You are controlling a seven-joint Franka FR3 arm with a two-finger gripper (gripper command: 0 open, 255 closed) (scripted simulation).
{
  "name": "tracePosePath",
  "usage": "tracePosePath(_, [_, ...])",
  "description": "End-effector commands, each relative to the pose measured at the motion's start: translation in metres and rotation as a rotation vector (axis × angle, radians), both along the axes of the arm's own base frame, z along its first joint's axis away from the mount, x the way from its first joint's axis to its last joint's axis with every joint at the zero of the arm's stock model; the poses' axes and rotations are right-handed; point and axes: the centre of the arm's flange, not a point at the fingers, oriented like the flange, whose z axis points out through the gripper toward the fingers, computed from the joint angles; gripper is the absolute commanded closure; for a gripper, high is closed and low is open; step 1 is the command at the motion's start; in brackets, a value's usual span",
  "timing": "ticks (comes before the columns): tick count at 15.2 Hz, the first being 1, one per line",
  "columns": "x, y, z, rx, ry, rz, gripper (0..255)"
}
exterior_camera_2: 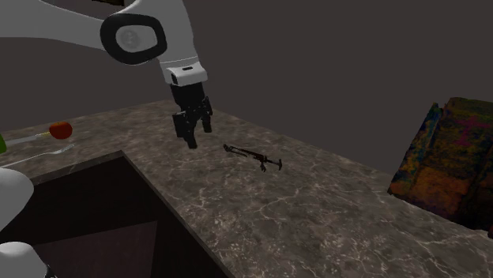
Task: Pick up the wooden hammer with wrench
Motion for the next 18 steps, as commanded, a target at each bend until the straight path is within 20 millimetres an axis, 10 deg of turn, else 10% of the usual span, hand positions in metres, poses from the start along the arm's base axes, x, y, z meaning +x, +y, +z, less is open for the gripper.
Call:
tracePosePath(1, [0.018, 0.019, -0.011, -0.003, 0.0, -0.071, 0])
tracePosePath(15, [0.176, 0.104, -0.083, -0.041, 0.004, -0.521, 0])
tracePosePath(18, [0.176, 0.104, -0.099, -0.041, 0.004, -0.521, 0])
